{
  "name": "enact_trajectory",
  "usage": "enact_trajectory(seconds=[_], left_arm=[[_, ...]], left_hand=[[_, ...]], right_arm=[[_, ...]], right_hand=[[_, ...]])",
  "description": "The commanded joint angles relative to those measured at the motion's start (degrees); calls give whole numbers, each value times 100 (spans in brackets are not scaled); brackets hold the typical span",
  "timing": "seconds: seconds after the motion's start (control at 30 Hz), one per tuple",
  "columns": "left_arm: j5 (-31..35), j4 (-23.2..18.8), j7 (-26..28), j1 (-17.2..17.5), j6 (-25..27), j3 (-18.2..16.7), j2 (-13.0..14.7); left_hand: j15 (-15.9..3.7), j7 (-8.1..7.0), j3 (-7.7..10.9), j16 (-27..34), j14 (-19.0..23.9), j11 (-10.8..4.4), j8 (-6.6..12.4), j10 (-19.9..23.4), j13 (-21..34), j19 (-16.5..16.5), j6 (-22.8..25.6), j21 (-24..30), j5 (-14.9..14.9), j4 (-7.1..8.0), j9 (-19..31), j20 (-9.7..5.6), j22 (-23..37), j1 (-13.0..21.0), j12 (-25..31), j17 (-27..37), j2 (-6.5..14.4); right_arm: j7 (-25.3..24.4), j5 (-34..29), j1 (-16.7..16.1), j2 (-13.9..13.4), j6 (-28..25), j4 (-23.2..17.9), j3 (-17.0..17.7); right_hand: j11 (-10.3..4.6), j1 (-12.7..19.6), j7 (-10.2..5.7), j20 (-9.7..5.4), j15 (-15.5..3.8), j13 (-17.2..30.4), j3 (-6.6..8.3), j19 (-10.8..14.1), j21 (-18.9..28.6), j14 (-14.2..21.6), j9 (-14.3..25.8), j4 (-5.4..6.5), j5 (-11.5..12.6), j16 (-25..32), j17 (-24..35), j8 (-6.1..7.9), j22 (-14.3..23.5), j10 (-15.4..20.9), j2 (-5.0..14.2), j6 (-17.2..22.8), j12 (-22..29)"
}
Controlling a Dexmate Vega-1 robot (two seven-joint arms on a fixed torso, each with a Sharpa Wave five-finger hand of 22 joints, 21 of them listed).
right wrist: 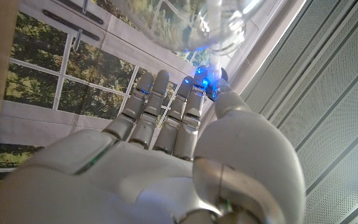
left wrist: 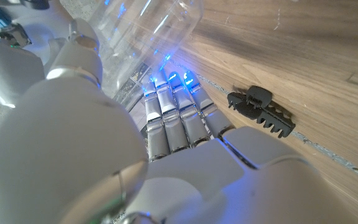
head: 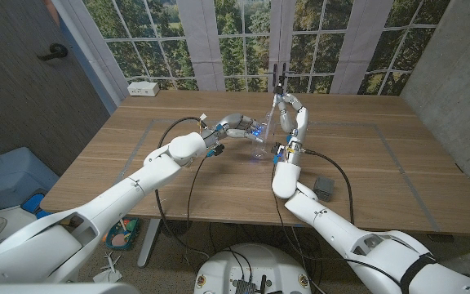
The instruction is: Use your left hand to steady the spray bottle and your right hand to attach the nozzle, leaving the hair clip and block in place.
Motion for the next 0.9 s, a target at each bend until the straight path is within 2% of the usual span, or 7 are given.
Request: enact_trajectory(seconds=[0.03,0.3,0.43,0.53,0.7,0.9], left_arm=[[58,-96,83,31,61,-16,26],[100,-182,140,64,113,-17,46],[113,-204,147,64,131,-11,42],[129,-215,152,61,148,-2,41],[379,-330,324,73,261,50,73],[385,-353,335,86,286,47,71]], left_hand=[[-910,-477,35,-3,-14,-878,53,1121,217,-37,1170,48,40,10,191,-70,3,1323,37,14,1373],[-917,-481,33,1,-11,-878,49,1125,218,-40,1182,57,39,7,192,-77,2,1329,34,17,1371],[-913,-483,32,-1,-14,-868,45,1128,219,-43,1184,61,39,8,193,-77,2,1329,33,17,1370],[-909,-478,32,-1,-15,-876,43,1135,219,-44,1187,65,38,10,194,-80,2,1326,34,17,1372],[-911,-477,32,-1,-14,-879,39,1135,220,-47,1188,69,38,10,195,-81,1,1328,31,17,1372],[-915,-479,30,1,-14,-872,33,1127,221,-48,1191,79,38,8,197,-70,1,1332,23,19,1371]], right_arm=[[228,221,-225,-95,-10,-104,12],[318,220,-377,-165,18,-195,56],[373,224,-397,-197,148,-148,65],[401,228,-386,-198,293,-72,83],[487,311,-435,-228,469,-99,169],[642,371,-470,-236,688,-87,284]], right_hand=[[33,-126,24,46,-818,27,2,-14,34,22,17,57,76,-51,1,-55,18,-85,-19,-159,-56],[138,-334,70,116,-746,42,-68,-50,41,7,31,100,132,-87,14,-172,16,-176,-97,-479,-105],[155,-469,71,156,-739,63,-114,-67,45,-15,38,113,157,-106,40,-316,15,-303,-144,-854,-158],[223,-588,103,188,-694,66,-158,-81,43,-45,41,146,155,-133,43,-356,14,-389,-185,-956,-197],[238,-614,94,181,-691,79,-99,-88,44,-52,43,152,195,-177,25,-392,14,-485,-90,-1045,-236],[301,-723,156,181,-663,80,-48,-115,41,-73,46,220,254,-224,15,-416,14,-507,52,-1096,-257]])
